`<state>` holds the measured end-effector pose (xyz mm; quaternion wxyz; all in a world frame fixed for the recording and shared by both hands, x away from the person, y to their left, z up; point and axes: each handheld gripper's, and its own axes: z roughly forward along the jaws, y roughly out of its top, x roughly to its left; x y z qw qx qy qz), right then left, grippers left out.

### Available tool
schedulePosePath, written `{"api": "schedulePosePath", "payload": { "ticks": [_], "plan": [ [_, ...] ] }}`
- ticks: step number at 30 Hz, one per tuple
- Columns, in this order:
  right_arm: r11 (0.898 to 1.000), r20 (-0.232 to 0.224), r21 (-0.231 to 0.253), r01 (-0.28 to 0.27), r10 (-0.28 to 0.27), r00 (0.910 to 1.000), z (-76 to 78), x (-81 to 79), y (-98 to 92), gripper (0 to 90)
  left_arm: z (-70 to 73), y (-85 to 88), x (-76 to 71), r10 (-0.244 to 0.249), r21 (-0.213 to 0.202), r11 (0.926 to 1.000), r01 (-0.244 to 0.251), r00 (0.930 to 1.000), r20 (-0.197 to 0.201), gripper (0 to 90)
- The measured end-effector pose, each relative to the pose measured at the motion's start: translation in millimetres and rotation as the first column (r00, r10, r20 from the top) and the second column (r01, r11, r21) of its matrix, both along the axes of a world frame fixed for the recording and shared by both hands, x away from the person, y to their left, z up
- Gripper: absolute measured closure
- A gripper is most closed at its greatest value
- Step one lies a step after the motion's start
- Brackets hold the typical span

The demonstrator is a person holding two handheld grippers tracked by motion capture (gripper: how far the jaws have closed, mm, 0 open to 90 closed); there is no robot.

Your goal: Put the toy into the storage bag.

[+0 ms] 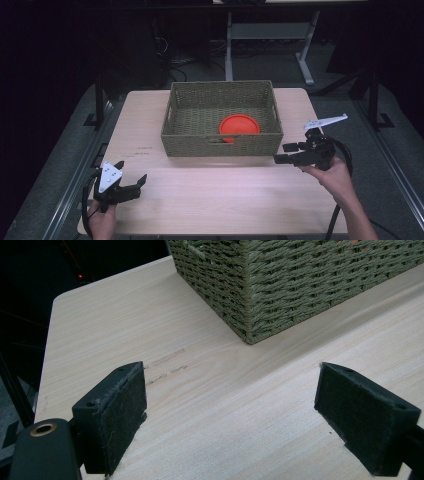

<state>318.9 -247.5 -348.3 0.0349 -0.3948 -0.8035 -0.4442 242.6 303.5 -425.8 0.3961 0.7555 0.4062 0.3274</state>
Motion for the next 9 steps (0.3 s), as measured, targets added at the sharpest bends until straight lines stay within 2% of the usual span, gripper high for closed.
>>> {"api": "schedulePosePath", "payload": {
  "ticks": [6,8,9],
  "plan": [
    [1.0,0.004,-0.005,0.011,-0.011,0.9999,-22.8,-15.7,-5.5,24.9,-1.1,-1.5,0.6,-0.001,-0.015,0.9999,0.001,1.0,0.004,12.8],
    [1.0,0.003,0.011,0.015,-0.015,0.9999,-32.6,-22.1,-8.4,24.7,-1.6,-2.0,1.9,-0.007,-0.005,1.0,0.007,1.0,0.001,12.8],
    [0.999,0.008,0.042,0.03,-0.031,0.9995,-42.9,-29.3,-11.8,24.0,-1.8,-2.5,2.4,-0.008,-0.007,0.9999,0.008,1.0,-0.001,12.8]
  ]
}}
